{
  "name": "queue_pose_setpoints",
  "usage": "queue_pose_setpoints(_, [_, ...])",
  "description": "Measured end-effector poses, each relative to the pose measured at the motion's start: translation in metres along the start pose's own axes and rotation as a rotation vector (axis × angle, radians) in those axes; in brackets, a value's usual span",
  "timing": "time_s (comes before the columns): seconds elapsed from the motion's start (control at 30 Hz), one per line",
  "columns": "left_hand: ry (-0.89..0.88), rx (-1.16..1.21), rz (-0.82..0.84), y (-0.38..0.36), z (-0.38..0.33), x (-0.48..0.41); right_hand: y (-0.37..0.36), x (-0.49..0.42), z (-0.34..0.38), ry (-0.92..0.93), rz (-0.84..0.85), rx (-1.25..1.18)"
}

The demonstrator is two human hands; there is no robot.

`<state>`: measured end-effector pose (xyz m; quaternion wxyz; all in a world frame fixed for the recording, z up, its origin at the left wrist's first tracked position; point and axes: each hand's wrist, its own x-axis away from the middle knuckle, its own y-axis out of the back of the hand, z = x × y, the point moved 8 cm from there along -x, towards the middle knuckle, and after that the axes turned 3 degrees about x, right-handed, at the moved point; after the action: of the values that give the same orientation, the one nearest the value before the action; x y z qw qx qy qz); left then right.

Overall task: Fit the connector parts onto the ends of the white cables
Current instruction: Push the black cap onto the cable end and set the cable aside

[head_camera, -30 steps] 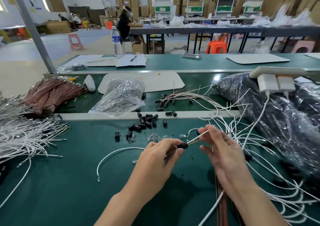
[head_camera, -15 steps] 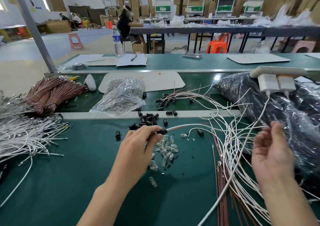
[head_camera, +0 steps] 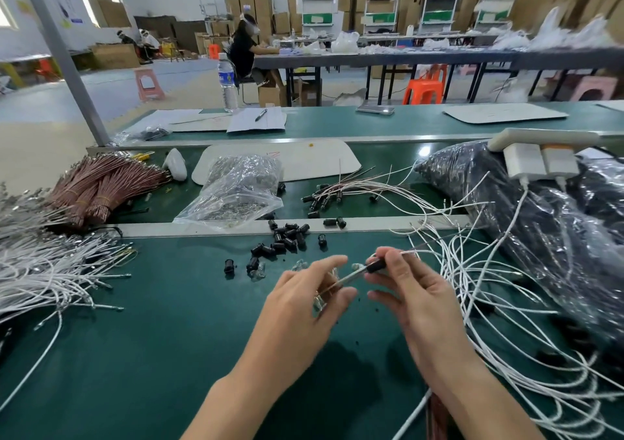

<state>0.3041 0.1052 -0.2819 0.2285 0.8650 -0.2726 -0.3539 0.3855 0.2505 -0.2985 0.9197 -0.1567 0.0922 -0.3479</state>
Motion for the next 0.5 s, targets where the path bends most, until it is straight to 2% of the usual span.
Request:
queue_pose_setpoints(0.13, [0.019, 0.030, -0.025, 0.005, 0.008, -0.001, 0.016, -0.006, -0.001, -0.073, -0.082, -0.178])
queue_pose_setpoints(0.23, [-0.002, 0.066, -0.035, 0.006, 0.005, -0.002, 0.012, -0.006, -0.008, -0.113, -0.055, -0.242])
queue_pose_setpoints(0.4, [-0.071, 0.100, -0.025, 0.003, -0.007, -0.003, -0.004, 0.000, -0.015, -0.118, 0.042, -0.183])
queue_pose_setpoints(0.5, [-0.033, 0.166, -0.052, 0.004, -0.008, -0.005, -0.010, 0.003, -0.015, -0.118, 0.083, -0.170])
